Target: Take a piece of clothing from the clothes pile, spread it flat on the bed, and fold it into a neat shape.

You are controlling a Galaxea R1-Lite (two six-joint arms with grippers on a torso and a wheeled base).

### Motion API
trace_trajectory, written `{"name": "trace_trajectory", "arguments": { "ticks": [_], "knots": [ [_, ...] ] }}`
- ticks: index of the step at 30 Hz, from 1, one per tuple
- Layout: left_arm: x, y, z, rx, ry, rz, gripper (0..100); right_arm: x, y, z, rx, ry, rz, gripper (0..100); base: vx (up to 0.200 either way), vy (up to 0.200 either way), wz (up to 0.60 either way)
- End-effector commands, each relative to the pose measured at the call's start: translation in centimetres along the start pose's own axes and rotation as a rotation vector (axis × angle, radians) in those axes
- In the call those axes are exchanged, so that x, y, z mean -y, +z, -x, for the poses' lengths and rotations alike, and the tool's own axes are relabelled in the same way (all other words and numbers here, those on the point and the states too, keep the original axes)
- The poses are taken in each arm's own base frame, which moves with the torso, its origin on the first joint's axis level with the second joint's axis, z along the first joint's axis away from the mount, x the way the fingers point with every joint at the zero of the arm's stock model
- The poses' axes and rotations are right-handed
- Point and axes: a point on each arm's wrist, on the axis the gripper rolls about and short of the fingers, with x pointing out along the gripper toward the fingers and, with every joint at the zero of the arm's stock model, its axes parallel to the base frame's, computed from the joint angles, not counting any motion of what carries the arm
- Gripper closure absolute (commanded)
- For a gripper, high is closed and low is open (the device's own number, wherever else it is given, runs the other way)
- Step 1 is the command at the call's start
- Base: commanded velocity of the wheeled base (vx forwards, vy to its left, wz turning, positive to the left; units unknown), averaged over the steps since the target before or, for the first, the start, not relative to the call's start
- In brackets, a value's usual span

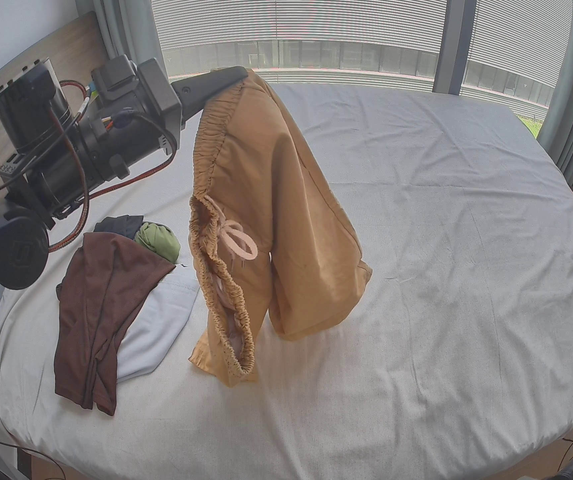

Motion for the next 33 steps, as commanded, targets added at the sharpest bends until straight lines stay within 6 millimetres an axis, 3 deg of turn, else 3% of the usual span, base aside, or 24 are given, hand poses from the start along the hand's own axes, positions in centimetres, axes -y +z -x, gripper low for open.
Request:
{"name": "trace_trajectory", "arguments": {
  "ticks": [1,8,9,10,13,19,33],
  "knots": [
    [0.8,1.0,-0.5,0.025,-0.029,-0.018,100,-0.9,3.3,-6.2,-0.227,0.215,-0.154,0,0.000,0.000,0.00],
    [0.8,0.8,-0.6,0.019,-0.033,-0.014,100,-1.9,2.3,-11.8,-0.308,0.269,-0.186,0,0.000,0.000,0.00],
    [0.8,0.8,-0.6,0.019,-0.033,-0.014,100,-1.9,2.3,-11.8,-0.308,0.269,-0.186,0,0.000,0.000,0.00],
    [0.8,0.7,-0.6,0.017,-0.032,-0.011,100,-2.1,1.9,-13.7,-0.329,0.267,-0.209,0,0.000,0.000,0.00],
    [0.9,0.6,-0.6,0.014,-0.033,-0.009,100,-2.4,0.9,-15.8,-0.365,0.273,-0.223,0,0.000,0.000,0.00],
    [0.9,0.5,-0.6,0.012,-0.035,-0.008,100,-2.8,-1.3,-19.3,-0.456,0.279,-0.232,0,0.000,0.000,0.00],
    [1.1,0.0,0.1,0.000,-0.027,0.000,100,-3.2,-6.7,-26.9,-0.473,0.263,-0.270,0,0.000,0.000,0.00]
  ]
}}
